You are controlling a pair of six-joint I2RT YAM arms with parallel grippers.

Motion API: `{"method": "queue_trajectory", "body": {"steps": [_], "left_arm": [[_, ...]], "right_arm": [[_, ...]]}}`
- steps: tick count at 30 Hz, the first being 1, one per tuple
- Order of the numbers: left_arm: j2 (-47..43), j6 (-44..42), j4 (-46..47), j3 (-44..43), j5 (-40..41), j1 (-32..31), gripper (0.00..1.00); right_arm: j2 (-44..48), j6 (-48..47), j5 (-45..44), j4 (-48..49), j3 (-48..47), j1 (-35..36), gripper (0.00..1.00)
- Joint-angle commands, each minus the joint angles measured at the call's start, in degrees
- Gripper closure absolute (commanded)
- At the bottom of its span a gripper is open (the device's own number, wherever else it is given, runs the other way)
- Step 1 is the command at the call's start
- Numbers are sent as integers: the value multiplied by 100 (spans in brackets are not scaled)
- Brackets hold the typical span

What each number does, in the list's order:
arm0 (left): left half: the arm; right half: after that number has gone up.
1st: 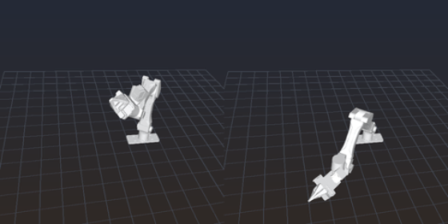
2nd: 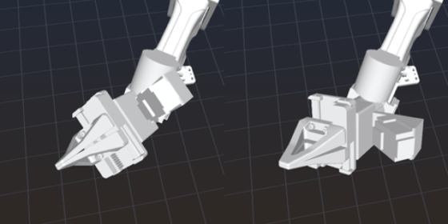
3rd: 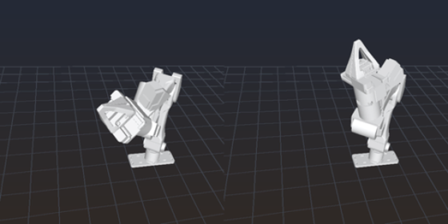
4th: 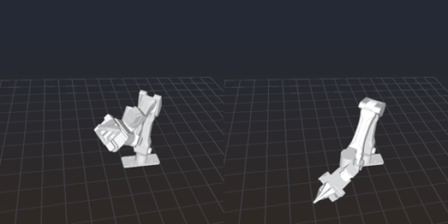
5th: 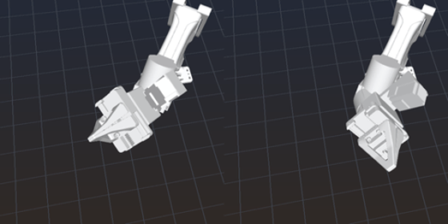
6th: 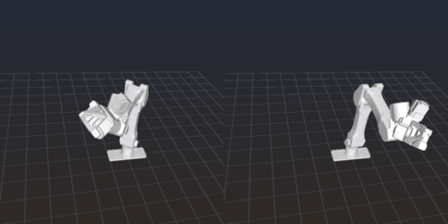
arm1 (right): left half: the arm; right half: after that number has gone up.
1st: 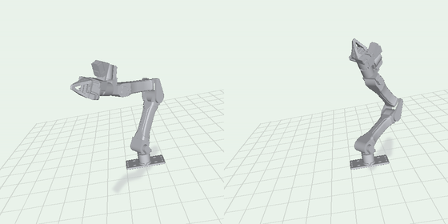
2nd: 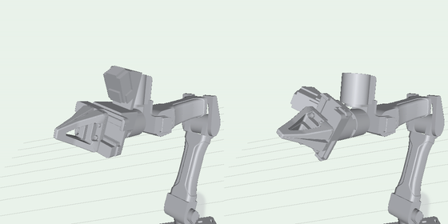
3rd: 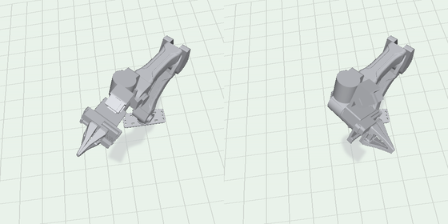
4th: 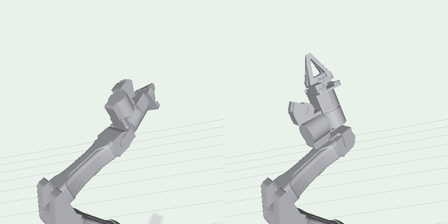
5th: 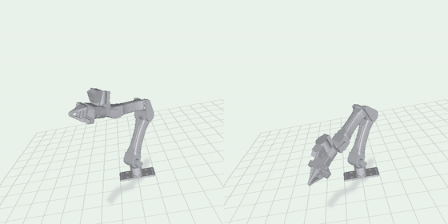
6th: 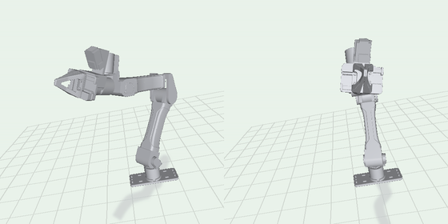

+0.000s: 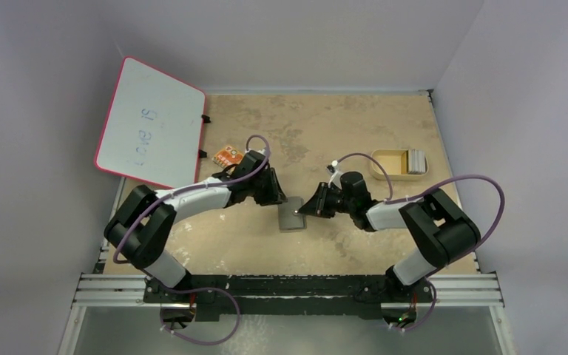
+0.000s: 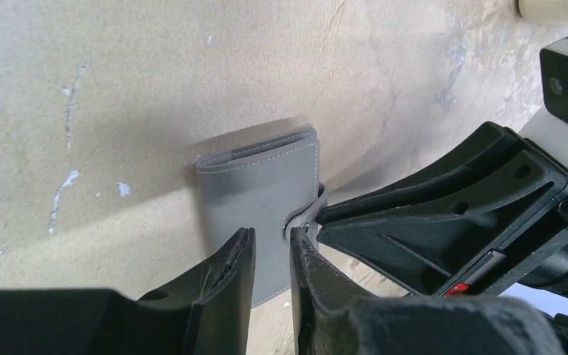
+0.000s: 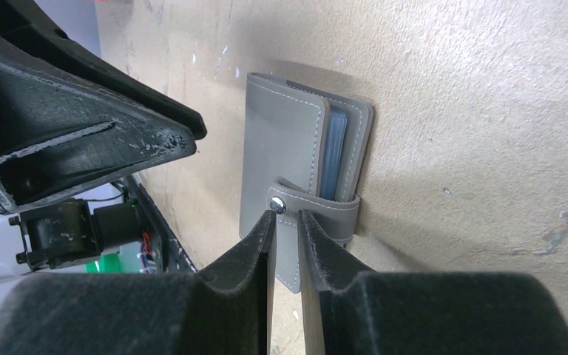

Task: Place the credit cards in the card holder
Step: Close the card holder at the center of the board.

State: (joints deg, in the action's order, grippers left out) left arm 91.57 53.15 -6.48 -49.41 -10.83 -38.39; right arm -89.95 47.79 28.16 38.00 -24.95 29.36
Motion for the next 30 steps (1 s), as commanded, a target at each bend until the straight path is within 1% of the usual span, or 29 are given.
{"method": "queue_trajectory", "body": {"steps": [1, 8, 15, 19, 27, 30], "left_arm": [[-202, -193, -403, -157, 486, 13, 76], [227, -271, 59, -16, 224, 121, 76], [441, -280, 202, -26, 100, 121, 76], [467, -276, 234, -5, 91, 121, 78], [521, -242, 330, 22, 31, 117, 79], [503, -238, 301, 28, 47, 114, 79]], "right_arm": [[-58, -116, -58, -38, -205, 35, 81], [12, -240, -239, -375, -334, 55, 81], [-34, -387, -430, -741, -558, 145, 82], [-51, -476, -543, -978, -676, 197, 85], [64, -773, -933, -1874, -1091, 358, 86], [305, -833, -1101, -2219, -1178, 408, 85]]}}
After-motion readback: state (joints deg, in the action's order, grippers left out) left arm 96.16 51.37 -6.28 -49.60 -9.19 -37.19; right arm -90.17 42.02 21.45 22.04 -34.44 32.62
